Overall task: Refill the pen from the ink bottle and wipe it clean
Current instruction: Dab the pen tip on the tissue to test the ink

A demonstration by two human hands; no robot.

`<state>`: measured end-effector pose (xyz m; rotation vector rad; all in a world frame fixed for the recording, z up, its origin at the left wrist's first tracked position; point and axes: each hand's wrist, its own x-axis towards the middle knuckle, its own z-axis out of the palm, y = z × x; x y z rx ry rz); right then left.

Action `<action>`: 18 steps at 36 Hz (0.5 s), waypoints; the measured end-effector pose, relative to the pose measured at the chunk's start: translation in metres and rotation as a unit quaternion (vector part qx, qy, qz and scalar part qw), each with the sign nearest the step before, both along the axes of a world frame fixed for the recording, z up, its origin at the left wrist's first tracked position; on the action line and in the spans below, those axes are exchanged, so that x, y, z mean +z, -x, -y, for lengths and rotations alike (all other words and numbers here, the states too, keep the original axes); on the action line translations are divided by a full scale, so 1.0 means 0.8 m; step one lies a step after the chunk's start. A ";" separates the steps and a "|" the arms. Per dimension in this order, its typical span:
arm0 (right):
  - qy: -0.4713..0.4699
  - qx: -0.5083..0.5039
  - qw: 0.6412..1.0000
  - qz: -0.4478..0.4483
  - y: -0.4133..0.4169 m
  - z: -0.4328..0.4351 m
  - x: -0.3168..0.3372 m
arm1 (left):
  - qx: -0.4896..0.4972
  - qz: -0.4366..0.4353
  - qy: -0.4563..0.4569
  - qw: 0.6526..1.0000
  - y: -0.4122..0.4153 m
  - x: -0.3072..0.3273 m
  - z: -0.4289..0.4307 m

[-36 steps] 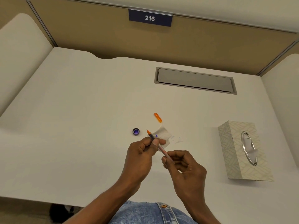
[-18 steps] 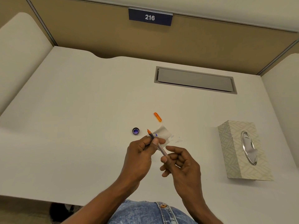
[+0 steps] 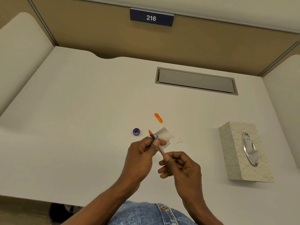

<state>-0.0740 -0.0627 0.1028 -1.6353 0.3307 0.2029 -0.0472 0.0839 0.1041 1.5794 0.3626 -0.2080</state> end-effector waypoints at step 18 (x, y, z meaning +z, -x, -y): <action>0.019 0.020 1.000 -0.003 0.002 0.001 -0.006 | -0.015 0.006 -0.012 1.000 0.000 0.000 -0.003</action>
